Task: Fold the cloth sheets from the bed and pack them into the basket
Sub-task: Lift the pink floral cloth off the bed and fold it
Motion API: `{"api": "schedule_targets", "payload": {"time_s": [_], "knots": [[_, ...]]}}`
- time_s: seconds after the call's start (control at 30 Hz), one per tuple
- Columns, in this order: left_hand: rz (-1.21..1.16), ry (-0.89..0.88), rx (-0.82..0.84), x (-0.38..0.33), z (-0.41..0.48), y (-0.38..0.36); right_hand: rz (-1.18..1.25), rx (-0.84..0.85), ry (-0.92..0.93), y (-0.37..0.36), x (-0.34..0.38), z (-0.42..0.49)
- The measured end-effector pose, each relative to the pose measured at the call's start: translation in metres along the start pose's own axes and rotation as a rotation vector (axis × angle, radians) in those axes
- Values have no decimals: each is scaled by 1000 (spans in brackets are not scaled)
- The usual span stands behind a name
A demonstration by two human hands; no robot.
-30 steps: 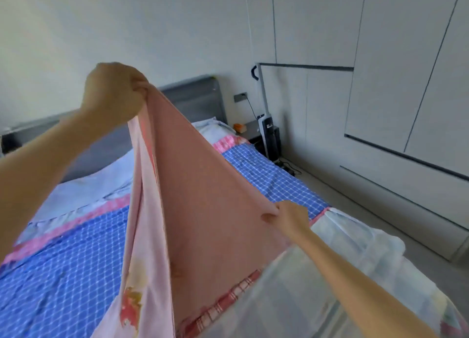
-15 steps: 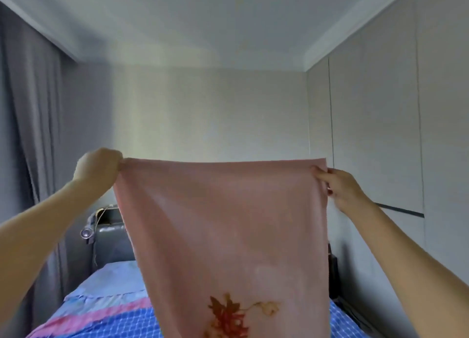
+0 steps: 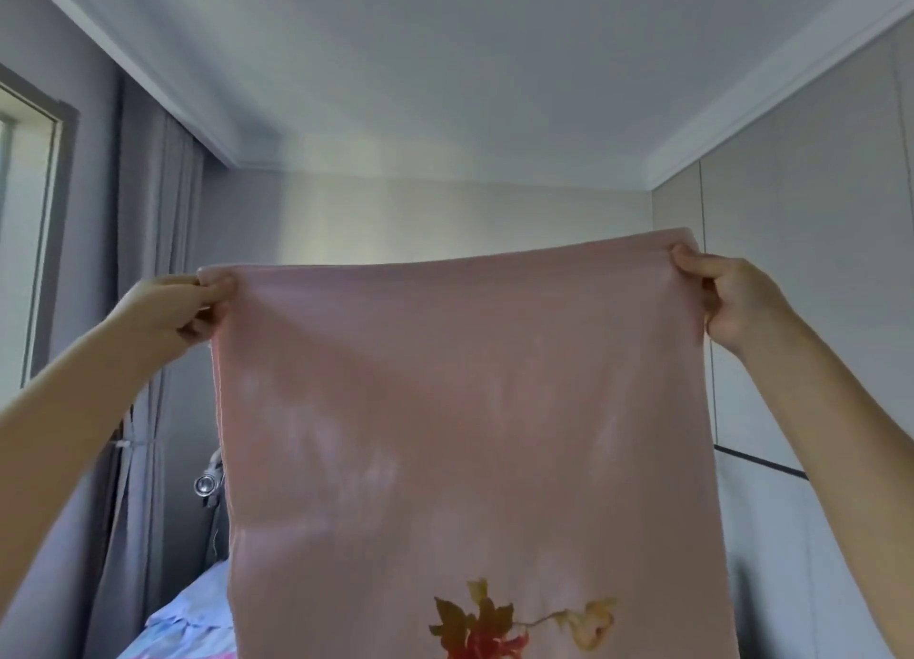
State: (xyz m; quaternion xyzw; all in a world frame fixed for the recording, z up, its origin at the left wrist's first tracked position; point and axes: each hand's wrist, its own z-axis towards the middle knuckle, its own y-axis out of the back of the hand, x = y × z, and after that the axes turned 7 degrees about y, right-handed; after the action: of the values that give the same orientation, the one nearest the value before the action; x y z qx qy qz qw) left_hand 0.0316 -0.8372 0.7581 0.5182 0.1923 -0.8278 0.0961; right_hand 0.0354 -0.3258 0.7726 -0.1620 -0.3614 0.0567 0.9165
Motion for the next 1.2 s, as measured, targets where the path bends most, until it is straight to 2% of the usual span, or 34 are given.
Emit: {"api": "schedule_targets", "payload": {"time_s": [0.07,0.13,0.17,0.23,0.27,0.3,0.33,0.4,0.5,0.57,0.67,0.73,0.87,1.1,1.2], "knots": [[395,-215,-129,-3,12,-4,-171,-28,34,3,-19,23],[862,-376,-235,10,27,-11,-552,-27,75,3,-55,45],[1044,-350,-214,23,35,-16,-811,16,46,1,-78,52],[1256,-137,-137,69,53,-26,-1312,148,-87,-6,-141,55],[1236,17,-106,96,59,-29,-1473,208,-143,-8,-175,50],[1180,171,-91,125,62,-29,-1511,251,-210,-12,-210,45],[1113,242,-106,148,63,-29,-1422,240,-277,-16,-239,40],[1054,203,-229,169,72,-25,-1046,55,-374,-26,-278,47],[726,-83,-545,144,107,-31,-658,-134,-178,-64,-280,83],[462,-262,-634,106,125,-40,-441,-189,-24,-94,-249,105],[158,-407,-528,68,131,-47,-331,-238,169,-112,-212,122],[152,-490,-463,59,125,-40,-325,-240,227,-107,-203,123],[216,-455,-387,78,101,-18,-349,-226,216,-88,-200,87],[275,-233,-188,162,-20,41,-365,-45,-33,-14,-229,-42],[543,-65,-4,215,-99,89,-445,67,-230,39,-251,-130]]}}
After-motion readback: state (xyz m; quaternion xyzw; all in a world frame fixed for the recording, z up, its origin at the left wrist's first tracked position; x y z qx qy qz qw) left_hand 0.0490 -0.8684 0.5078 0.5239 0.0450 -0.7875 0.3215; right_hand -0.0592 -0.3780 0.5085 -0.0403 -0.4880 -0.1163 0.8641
